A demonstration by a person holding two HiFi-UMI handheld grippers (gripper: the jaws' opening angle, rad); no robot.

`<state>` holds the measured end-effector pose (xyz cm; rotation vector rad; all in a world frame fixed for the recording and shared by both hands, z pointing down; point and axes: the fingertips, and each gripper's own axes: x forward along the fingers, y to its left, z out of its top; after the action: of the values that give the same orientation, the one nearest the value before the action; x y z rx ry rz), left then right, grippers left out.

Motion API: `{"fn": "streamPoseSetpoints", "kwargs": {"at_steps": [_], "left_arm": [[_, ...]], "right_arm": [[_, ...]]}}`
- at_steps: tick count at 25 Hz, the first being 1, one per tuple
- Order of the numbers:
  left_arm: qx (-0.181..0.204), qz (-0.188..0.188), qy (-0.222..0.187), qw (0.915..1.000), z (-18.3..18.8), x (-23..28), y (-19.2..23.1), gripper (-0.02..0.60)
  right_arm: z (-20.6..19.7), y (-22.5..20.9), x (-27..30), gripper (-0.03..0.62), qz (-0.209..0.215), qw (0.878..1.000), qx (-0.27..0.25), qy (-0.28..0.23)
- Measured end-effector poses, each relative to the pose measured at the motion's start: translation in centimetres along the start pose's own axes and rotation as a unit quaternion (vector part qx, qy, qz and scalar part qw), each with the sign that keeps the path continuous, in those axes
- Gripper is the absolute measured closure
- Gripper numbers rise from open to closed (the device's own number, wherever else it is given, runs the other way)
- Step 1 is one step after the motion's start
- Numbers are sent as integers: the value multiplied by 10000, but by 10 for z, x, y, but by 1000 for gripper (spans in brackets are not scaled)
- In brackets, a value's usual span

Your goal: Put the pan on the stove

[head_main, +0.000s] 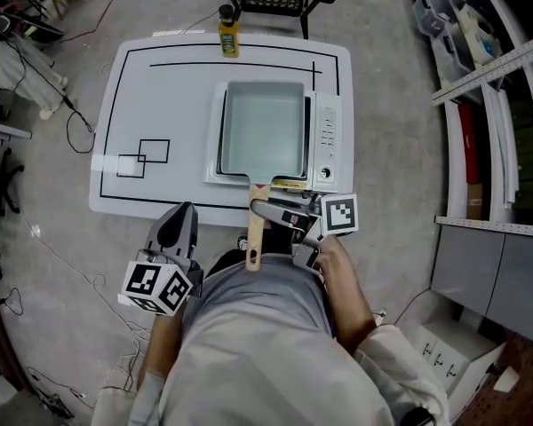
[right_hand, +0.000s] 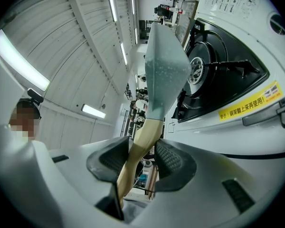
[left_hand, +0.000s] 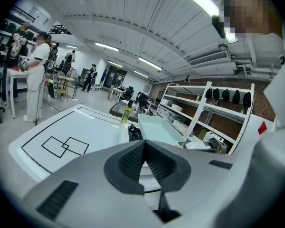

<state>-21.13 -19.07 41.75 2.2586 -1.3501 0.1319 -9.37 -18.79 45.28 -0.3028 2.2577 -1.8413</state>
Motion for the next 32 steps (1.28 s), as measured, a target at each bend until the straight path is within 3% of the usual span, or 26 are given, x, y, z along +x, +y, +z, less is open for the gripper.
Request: {"fn": "streamPoseSetpoints", "kwargs": {"at_steps": [32], "left_arm": [[149, -24, 487, 9987, -19, 24, -12, 583]], "right_arm": [[9, -25, -8, 418, 270, 9994, 214, -65]]}}
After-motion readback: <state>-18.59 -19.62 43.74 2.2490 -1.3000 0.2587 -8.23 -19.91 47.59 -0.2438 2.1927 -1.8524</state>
